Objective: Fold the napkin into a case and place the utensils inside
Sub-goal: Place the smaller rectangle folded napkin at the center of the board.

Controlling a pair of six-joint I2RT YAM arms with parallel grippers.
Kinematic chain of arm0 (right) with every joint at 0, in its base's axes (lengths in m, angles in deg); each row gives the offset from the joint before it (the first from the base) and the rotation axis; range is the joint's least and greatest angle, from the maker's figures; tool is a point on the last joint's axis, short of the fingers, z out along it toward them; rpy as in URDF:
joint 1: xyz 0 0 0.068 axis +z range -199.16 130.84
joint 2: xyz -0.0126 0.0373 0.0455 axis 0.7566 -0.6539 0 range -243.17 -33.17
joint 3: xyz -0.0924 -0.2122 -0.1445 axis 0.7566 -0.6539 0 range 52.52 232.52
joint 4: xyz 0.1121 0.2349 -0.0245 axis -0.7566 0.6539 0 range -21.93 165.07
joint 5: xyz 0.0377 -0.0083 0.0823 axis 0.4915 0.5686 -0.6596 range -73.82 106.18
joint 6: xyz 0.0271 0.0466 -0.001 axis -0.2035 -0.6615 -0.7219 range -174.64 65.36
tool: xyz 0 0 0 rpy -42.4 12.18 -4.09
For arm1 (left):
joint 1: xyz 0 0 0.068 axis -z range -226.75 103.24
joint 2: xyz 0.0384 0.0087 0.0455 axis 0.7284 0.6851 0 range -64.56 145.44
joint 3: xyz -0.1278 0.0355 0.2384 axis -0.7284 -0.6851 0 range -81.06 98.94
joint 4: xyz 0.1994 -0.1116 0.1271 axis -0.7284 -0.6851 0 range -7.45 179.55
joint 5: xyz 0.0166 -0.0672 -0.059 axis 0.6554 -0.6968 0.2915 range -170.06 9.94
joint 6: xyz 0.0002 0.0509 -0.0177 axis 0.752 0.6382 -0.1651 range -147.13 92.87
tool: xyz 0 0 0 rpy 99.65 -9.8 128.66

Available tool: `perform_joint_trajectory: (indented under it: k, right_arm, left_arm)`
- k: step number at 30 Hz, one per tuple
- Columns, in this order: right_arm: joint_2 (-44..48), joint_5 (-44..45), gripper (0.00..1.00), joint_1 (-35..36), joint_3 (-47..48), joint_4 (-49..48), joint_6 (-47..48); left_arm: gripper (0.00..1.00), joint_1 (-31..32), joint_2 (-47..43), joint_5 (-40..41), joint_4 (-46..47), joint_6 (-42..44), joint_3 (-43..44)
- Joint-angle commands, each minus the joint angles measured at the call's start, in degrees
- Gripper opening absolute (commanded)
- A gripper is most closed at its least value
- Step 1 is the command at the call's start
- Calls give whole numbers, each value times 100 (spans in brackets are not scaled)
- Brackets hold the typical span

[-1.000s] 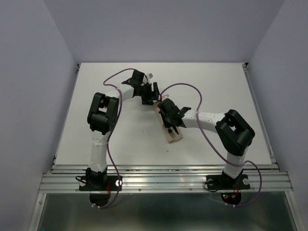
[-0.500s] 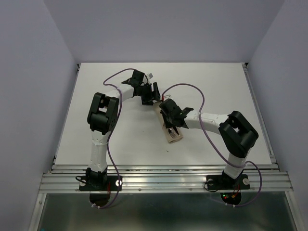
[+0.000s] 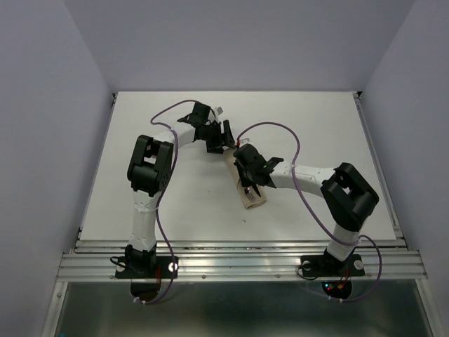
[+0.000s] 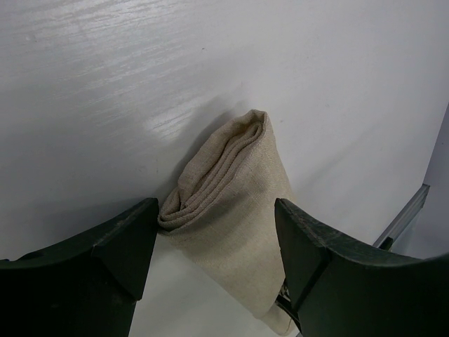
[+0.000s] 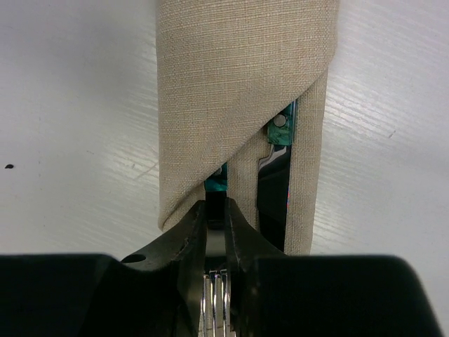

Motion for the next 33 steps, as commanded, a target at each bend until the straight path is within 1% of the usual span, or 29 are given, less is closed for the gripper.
perform_joint_trajectory:
  k: [1,6,12,15,17,18,21,22,23,26,27,30,31,33]
  right_arm:
    - [-15,-42,17,-23,0,-312,-8]
    - [-16,133,15,-23,79,-321,19]
    - [-130,257,15,-76,237,-320,72]
    - [-86,195,21,-76,211,-312,45]
    - [36,169,28,-76,167,-312,19]
    - [89,169,35,-76,123,-303,10]
    - [335,204,39,-76,61,-180,-16]
    - [414,221,43,-76,18,-119,-25]
    - [493,239,44,-76,-9,-84,-34]
    - [862,397,51,-76,-105,110,-43]
    - [1081,580,58,-76,-141,162,-51]
    - [1486,1010,71,-76,-360,347,-104]
    - [1775,1100,81,-137,-422,391,-122]
    - [2066,1371,87,-216,-615,558,-209]
  left_arm:
    - [78,26,-149,-33,-179,128,77]
    - [78,26,-149,-33,-179,137,68]
    - [77,26,-158,-41,-188,137,59]
    - [78,26,-184,-33,-170,155,33]
    - [78,26,-202,-24,-179,155,24]
    - [78,26,-211,-24,-179,155,24]
    - [78,26,-246,-6,-179,146,33]
    - [78,26,-255,-6,-179,137,41]
    - [78,26,-290,11,-188,146,50]
    - [78,26,-325,82,-267,181,181]
    - [78,26,-343,160,-371,198,234]
    - [80,8,-360,432,-776,391,621]
    - [80,-9,-369,494,-872,444,726]
    - [83,-62,-474,644,-1110,550,972]
